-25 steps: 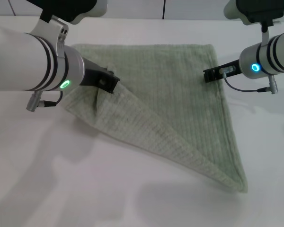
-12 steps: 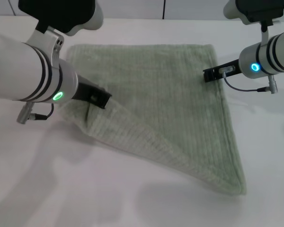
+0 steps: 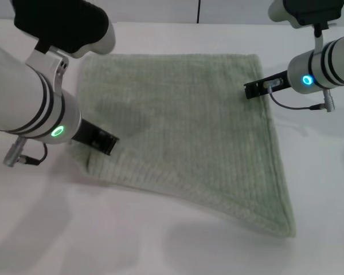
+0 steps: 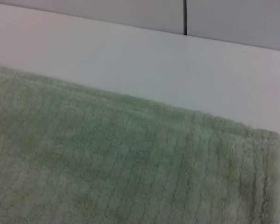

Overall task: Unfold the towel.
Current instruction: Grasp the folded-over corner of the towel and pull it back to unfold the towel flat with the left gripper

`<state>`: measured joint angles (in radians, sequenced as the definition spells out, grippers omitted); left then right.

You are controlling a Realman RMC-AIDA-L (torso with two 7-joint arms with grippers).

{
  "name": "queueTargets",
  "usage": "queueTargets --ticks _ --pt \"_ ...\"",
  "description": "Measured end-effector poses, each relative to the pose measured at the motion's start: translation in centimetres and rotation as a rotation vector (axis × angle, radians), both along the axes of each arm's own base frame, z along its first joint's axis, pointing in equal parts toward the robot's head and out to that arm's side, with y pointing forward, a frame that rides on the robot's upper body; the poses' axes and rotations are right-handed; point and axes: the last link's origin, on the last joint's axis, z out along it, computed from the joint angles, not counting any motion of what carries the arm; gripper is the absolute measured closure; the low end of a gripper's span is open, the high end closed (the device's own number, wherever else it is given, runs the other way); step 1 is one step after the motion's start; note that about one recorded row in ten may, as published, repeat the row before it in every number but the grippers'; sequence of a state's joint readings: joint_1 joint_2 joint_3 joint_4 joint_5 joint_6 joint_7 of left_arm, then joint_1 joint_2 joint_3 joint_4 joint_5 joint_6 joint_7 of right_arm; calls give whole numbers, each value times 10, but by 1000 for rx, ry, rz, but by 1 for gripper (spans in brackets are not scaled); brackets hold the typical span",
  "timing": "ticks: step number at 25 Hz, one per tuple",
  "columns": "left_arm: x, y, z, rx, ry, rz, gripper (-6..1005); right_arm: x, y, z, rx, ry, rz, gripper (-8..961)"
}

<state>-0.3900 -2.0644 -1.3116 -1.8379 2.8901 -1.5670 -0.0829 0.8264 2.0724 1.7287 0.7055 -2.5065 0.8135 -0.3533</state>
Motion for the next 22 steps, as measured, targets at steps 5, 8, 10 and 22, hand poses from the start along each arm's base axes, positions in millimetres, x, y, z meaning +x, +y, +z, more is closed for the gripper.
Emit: queueTargets --ticks 5,8,10,22 --pt "-2 -6 0 -31 38 54 853 -1 0 0 -2 0 0 954" --pt "-3 -9 -1 -44 61 95 850 -1 0 0 -4 0 -1 954" --pt "-3 -11 -2 -51 72 114 848 -1 -1 0 -8 0 -1 954" --pt "-8 -29 -15 -56 130 253 835 1 -2 0 -14 -2 -8 954"
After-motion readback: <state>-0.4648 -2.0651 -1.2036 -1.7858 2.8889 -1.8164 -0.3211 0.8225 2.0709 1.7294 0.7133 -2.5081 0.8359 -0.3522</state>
